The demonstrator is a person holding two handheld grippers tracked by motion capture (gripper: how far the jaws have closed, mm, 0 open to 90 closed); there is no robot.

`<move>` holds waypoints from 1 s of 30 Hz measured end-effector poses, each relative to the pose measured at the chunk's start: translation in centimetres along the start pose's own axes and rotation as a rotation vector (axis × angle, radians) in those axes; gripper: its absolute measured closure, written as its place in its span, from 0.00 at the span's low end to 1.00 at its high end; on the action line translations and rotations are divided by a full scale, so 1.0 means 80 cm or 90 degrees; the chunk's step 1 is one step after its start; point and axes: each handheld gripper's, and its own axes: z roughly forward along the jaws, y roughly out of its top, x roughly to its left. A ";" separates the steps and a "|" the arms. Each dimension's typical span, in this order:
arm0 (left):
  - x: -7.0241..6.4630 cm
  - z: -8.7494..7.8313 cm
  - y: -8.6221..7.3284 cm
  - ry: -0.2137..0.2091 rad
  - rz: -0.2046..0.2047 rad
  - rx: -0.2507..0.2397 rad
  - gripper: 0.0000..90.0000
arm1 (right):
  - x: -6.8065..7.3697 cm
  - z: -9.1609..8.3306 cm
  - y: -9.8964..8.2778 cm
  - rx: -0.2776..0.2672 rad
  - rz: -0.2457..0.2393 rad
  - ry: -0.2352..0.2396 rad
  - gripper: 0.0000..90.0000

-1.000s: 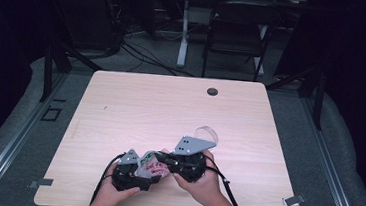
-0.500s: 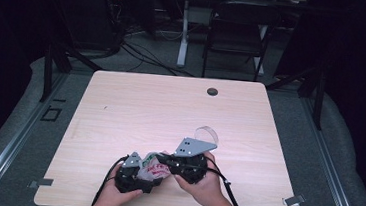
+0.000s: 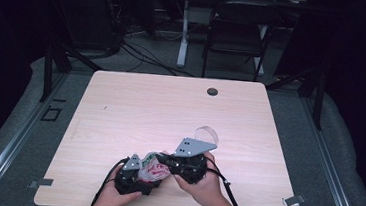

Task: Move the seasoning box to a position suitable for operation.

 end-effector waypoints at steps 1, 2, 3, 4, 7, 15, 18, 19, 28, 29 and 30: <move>0.000 0.000 0.000 0.003 0.002 -0.001 0.30 | 0.000 0.000 0.000 0.000 0.000 0.000 1.00; 0.000 0.001 0.000 0.004 0.005 -0.001 0.30 | 0.000 0.000 0.000 0.000 0.000 0.000 1.00; 0.000 0.001 0.000 0.003 0.003 -0.001 0.31 | 0.000 0.000 0.000 0.000 0.000 -0.001 1.00; 0.000 0.001 0.001 0.002 0.002 -0.001 0.31 | 0.000 0.000 0.000 0.000 0.000 -0.001 1.00; -0.001 0.003 0.002 0.004 0.001 -0.003 0.33 | 0.001 0.000 0.000 -0.001 0.000 -0.002 1.00; -0.003 0.004 0.002 0.013 0.013 -0.001 0.38 | 0.001 0.000 0.000 -0.001 -0.001 -0.004 1.00; -0.004 0.004 0.002 0.016 0.007 -0.004 0.41 | 0.001 0.000 0.000 -0.001 -0.001 -0.004 1.00; -0.003 0.003 0.002 0.018 0.011 -0.004 0.42 | 0.001 0.000 0.000 -0.001 -0.001 -0.004 1.00; -0.001 0.001 0.001 0.013 -0.001 -0.011 0.50 | 0.000 0.001 0.001 -0.003 0.000 -0.002 1.00; -0.001 0.001 0.001 0.011 -0.003 -0.011 0.50 | 0.000 0.001 0.001 -0.005 0.002 -0.002 1.00; -0.001 0.001 0.001 0.012 -0.005 -0.013 0.51 | 0.000 0.001 0.001 -0.005 0.003 0.000 1.00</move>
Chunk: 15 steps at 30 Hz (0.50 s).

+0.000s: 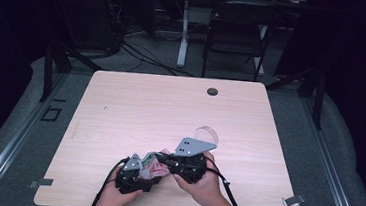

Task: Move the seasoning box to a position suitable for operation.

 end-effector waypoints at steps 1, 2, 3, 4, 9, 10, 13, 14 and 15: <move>0.000 0.000 0.000 0.000 0.001 -0.003 0.52 | 0.000 0.000 0.000 0.000 0.000 0.001 1.00; 0.000 0.000 0.000 0.000 -0.002 -0.005 0.52 | 0.000 0.000 0.001 0.002 -0.001 0.000 1.00; 0.000 -0.001 -0.001 -0.002 -0.004 -0.006 0.53 | 0.000 0.000 0.001 0.001 -0.002 -0.001 1.00; 0.000 -0.001 0.000 -0.003 -0.005 -0.006 0.53 | 0.001 0.000 0.001 0.001 -0.002 -0.002 1.00; 0.000 -0.004 0.001 -0.004 -0.008 -0.008 0.55 | 0.002 -0.001 0.004 -0.002 -0.004 -0.005 1.00; 0.000 -0.005 0.002 -0.004 -0.009 -0.008 0.55 | 0.001 -0.001 0.005 -0.003 -0.002 -0.004 1.00; 0.001 -0.009 0.004 0.000 -0.006 -0.012 0.56 | 0.001 -0.002 0.008 -0.005 -0.002 -0.006 1.00; 0.000 -0.010 0.004 0.003 -0.009 -0.016 0.56 | 0.001 -0.001 0.009 -0.008 -0.001 -0.005 1.00; 0.001 -0.012 0.005 0.011 0.000 -0.016 0.56 | 0.001 -0.002 0.010 -0.011 0.000 -0.005 1.00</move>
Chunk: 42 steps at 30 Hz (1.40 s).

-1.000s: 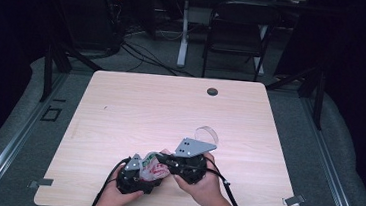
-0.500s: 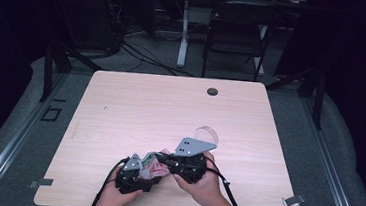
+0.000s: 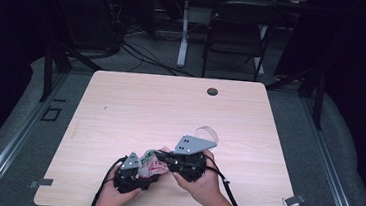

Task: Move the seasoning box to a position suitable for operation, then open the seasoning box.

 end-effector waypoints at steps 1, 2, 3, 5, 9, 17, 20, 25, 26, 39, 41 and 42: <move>-0.001 -0.001 0.000 -0.001 -0.003 -0.005 0.56 | 0.000 -0.001 0.001 0.000 -0.003 -0.001 1.00; -0.001 -0.002 0.001 0.003 -0.002 -0.011 0.57 | 0.000 -0.001 0.002 -0.002 -0.003 -0.001 1.00; 0.000 -0.003 0.002 0.006 0.004 -0.013 0.57 | 0.000 -0.001 0.003 -0.006 -0.003 -0.002 1.00; -0.001 -0.006 0.004 0.012 0.009 -0.021 0.57 | 0.000 -0.003 0.006 -0.008 -0.005 -0.002 1.00; -0.002 -0.011 0.009 0.024 0.020 -0.036 0.57 | 0.000 -0.007 0.011 -0.017 -0.005 -0.005 1.00; -0.005 -0.020 0.023 0.048 0.048 -0.064 0.58 | 0.000 -0.020 0.022 -0.035 -0.015 -0.012 1.00; -0.006 -0.021 0.028 0.059 0.061 -0.066 0.58 | 0.000 -0.024 0.024 -0.039 -0.017 -0.016 1.00; -0.010 -0.022 0.036 0.072 0.076 -0.068 0.59 | -0.004 -0.031 0.026 -0.044 -0.015 -0.021 1.00; -0.011 -0.023 0.036 0.076 0.075 -0.072 0.59 | -0.005 -0.033 0.027 -0.046 -0.015 -0.023 1.00; -0.015 -0.024 0.047 0.133 0.114 -0.068 0.60 | -0.011 -0.043 0.026 -0.043 -0.014 -0.030 1.00; -0.015 -0.023 0.049 0.139 0.123 -0.065 0.60 | -0.013 -0.044 0.025 -0.041 -0.013 -0.033 1.00; -0.015 -0.023 0.049 0.142 0.127 -0.062 0.60 | -0.013 -0.044 0.024 -0.039 -0.013 -0.033 1.00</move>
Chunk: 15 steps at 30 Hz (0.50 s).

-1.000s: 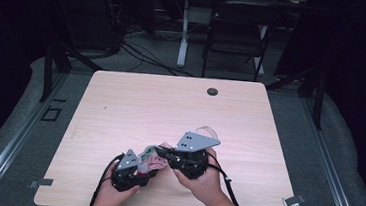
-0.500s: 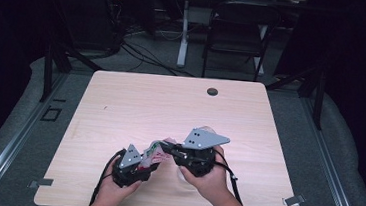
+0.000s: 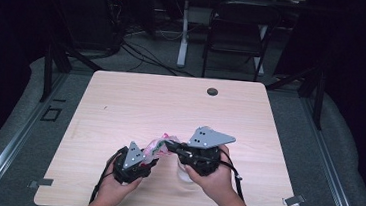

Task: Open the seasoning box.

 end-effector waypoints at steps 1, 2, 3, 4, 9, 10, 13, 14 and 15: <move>0.000 0.001 0.000 0.002 0.003 0.002 0.60 | -0.001 0.000 -0.001 0.000 0.000 -0.002 1.00; -0.001 0.002 0.000 0.003 0.004 0.002 0.60 | -0.001 -0.001 -0.002 0.002 0.000 -0.005 1.00; -0.001 0.002 0.000 0.005 0.006 0.005 0.60 | -0.002 -0.001 -0.003 0.003 -0.001 -0.005 1.00; -0.001 0.003 0.000 0.007 0.009 0.004 0.60 | -0.002 -0.002 -0.004 0.003 0.000 -0.006 1.00; -0.002 0.006 0.001 0.016 0.021 0.012 0.60 | -0.005 -0.003 -0.008 0.010 0.005 -0.007 1.00; -0.002 0.007 0.001 0.018 0.024 0.011 0.60 | -0.006 -0.003 -0.009 0.011 0.006 -0.008 1.00; -0.003 0.008 0.002 0.025 0.033 0.014 0.60 | -0.008 -0.004 -0.011 0.015 0.011 -0.008 1.00; -0.003 0.008 0.003 0.028 0.037 0.016 0.60 | -0.008 -0.004 -0.011 0.017 0.012 -0.008 1.00; -0.002 0.008 0.003 0.032 0.043 0.017 0.60 | -0.009 -0.005 -0.011 0.019 0.013 -0.007 1.00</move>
